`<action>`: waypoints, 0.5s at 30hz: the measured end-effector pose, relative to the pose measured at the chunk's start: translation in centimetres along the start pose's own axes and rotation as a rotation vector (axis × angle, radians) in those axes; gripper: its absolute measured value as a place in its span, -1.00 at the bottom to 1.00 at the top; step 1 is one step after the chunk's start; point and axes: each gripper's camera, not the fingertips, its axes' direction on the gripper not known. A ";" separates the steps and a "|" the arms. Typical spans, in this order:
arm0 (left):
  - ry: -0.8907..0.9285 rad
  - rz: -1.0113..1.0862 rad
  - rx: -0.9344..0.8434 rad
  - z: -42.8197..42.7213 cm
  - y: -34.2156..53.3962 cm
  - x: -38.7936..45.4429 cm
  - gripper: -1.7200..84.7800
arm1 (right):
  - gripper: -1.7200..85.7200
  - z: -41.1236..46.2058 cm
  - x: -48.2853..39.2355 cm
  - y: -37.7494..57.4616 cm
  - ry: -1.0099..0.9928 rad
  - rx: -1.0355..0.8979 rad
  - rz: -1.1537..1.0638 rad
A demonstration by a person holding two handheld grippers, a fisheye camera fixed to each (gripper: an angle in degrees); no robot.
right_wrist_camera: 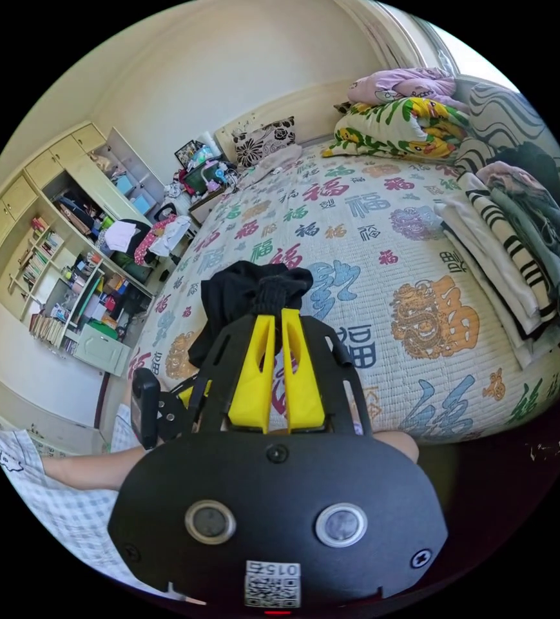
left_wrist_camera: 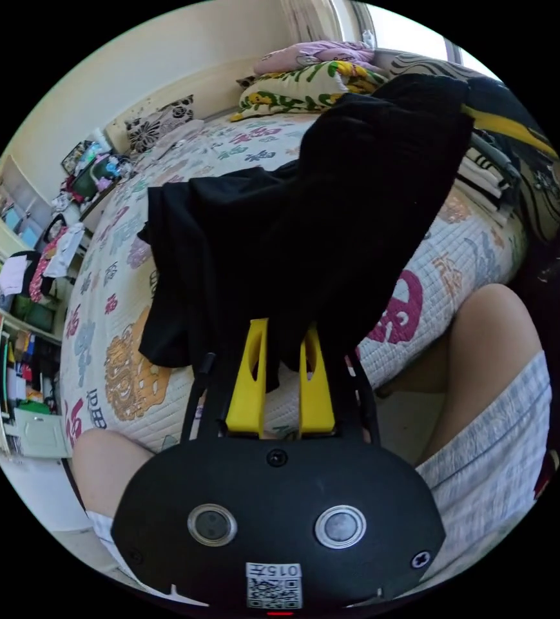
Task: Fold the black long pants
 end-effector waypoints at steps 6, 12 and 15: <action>0.103 -0.091 0.014 -1.7 1.3 -3.7 -0.94 | -0.98 -1.5 -0.4 -0.9 -0.011 0.015 -0.005; 0.290 -0.009 0.290 -12.4 -1.3 -5.5 -0.96 | -0.98 -8.0 2.2 -5.7 -0.006 0.153 0.028; 0.418 0.113 0.445 -19.0 -4.8 -4.5 -0.96 | -0.98 -14.3 1.9 -10.8 0.061 0.280 -0.029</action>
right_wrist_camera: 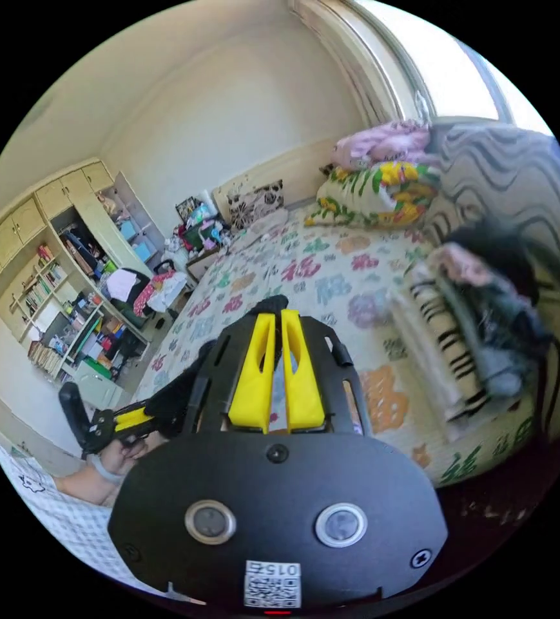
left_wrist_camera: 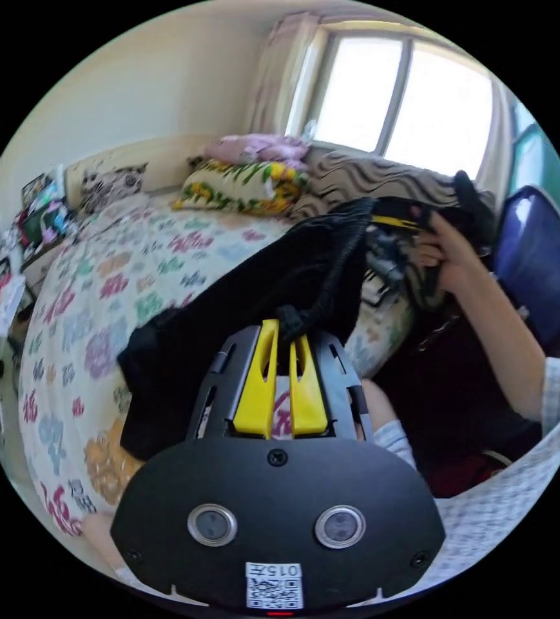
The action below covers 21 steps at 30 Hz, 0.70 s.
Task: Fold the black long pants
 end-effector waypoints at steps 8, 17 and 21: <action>0.378 0.099 0.363 -10.8 -15.0 1.3 -0.96 | -0.98 -13.6 -12.0 -21.0 0.231 0.337 -0.245; 0.410 -0.173 0.707 -27.2 -10.0 -18.4 -0.96 | -0.98 -2.5 -40.9 -29.0 -0.017 0.281 -0.607; 0.220 -0.397 0.754 -33.6 1.5 -31.5 -0.97 | -0.98 10.6 -52.6 -26.0 -0.215 0.120 -0.689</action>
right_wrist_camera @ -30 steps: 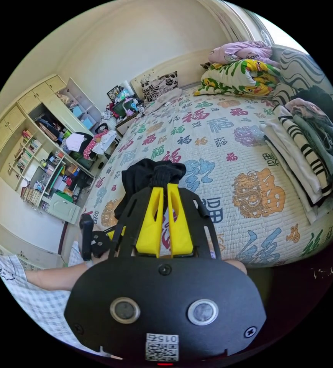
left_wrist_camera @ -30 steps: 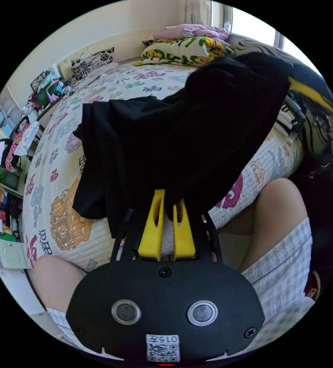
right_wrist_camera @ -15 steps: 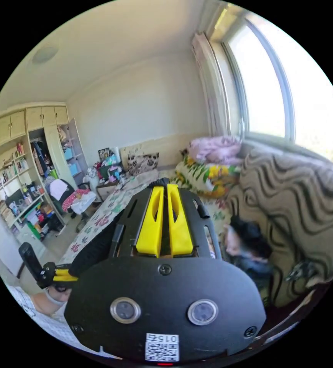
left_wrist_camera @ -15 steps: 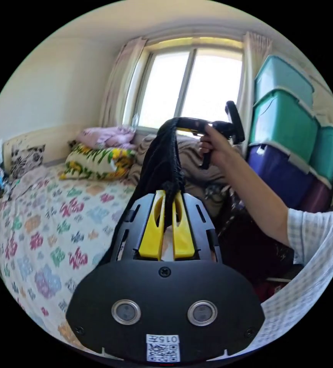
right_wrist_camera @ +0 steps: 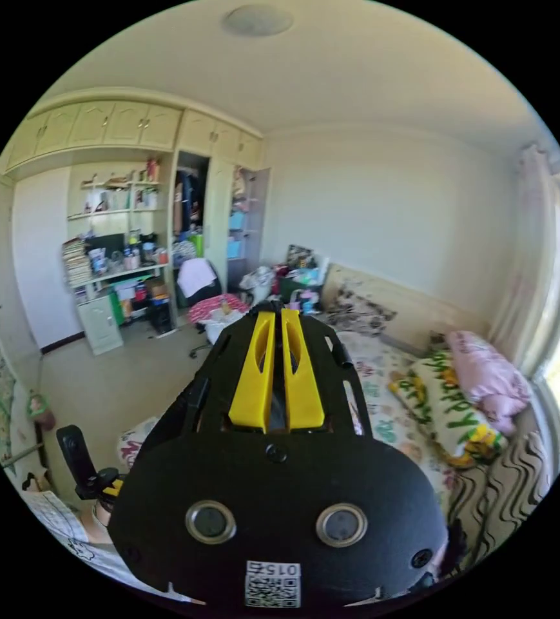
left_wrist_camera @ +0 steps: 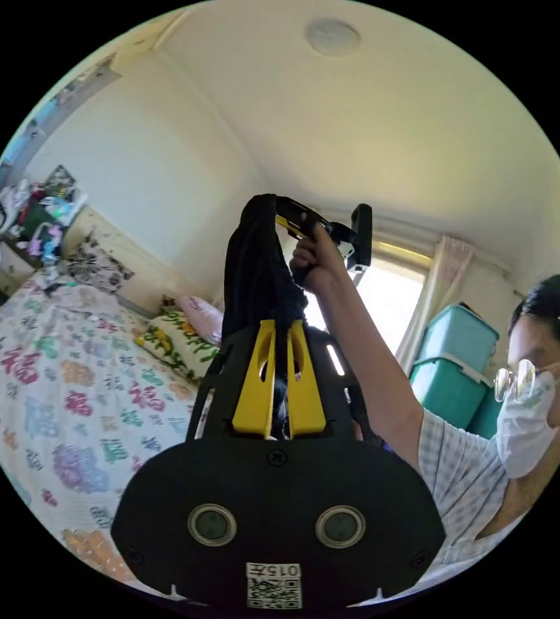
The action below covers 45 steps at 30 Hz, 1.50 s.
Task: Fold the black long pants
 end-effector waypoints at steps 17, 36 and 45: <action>-1.040 -0.573 -0.438 -26.2 14.1 -32.9 -0.90 | -0.82 34.0 -0.2 36.0 -0.188 -0.710 0.293; -1.195 -0.513 -0.582 -16.4 15.7 -34.1 -0.80 | -0.84 33.6 25.7 56.1 0.014 -0.818 1.089; -1.216 -0.400 -0.650 -14.7 15.8 -32.7 -0.95 | -0.98 20.6 25.8 59.0 -0.015 -0.568 1.018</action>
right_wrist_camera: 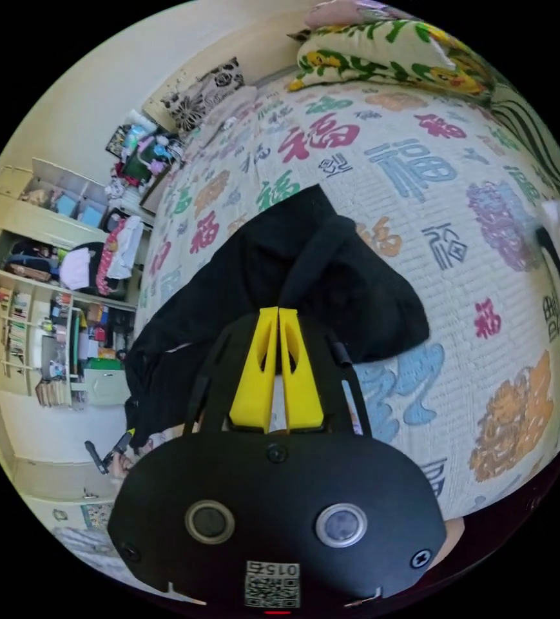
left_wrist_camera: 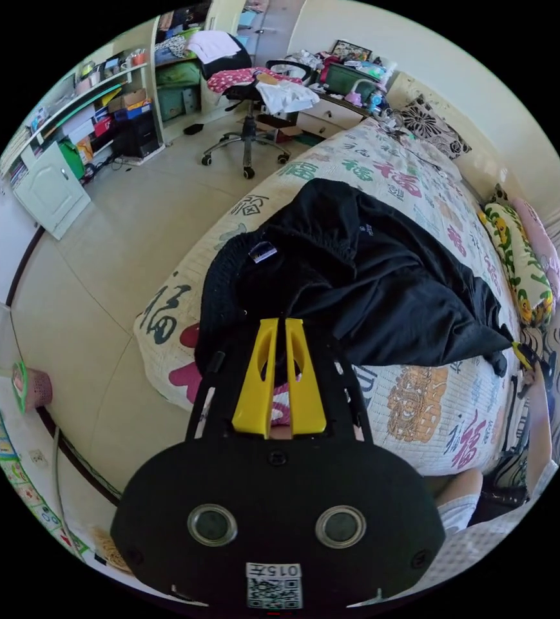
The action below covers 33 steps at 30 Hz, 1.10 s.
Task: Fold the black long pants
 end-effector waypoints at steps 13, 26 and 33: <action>-0.043 0.027 -0.019 -1.0 3.6 1.1 -0.92 | -0.96 -7.5 14.6 23.3 0.112 0.019 0.350; 0.165 0.586 0.143 -3.1 7.1 27.0 -0.82 | -0.75 -2.3 13.5 18.7 0.308 -0.155 -0.092; 0.254 0.918 -0.104 4.6 12.7 40.1 -0.80 | -0.96 -5.5 19.7 20.6 0.287 -0.024 0.014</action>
